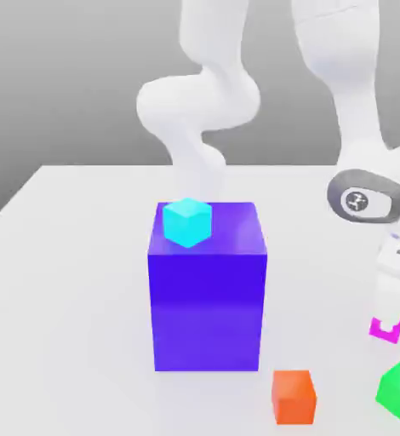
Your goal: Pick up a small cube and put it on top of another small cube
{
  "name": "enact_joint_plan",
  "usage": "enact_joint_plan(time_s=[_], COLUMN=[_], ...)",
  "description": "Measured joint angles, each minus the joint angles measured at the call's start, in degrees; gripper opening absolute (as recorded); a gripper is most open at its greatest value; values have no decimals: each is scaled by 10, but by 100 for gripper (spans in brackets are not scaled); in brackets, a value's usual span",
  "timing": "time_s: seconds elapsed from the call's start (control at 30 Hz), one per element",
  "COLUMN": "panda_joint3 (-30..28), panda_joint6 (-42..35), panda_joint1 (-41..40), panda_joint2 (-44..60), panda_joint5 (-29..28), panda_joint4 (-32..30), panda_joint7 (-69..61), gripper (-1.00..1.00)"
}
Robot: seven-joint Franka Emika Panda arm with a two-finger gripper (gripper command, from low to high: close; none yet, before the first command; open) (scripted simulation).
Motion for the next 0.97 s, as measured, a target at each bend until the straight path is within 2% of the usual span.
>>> enact_joint_plan(time_s=[0.2,0.43,0.7,0.83,0.87,0.97], panda_joint3=[-4,90,37,1,-5,-5], panda_joint6=[2,-71,-195,-151,-139,-139], panda_joint1=[3,-67,-127,-111,-107,-107], panda_joint2=[3,-101,-82,-13,0,0], panda_joint5=[-5,117,179,147,139,139], panda_joint4=[1,-26,123,146,147,147], panda_joint7=[4,-87,-53,-21,-15,-15], gripper=[-100,-100,-100,-100,100,100])
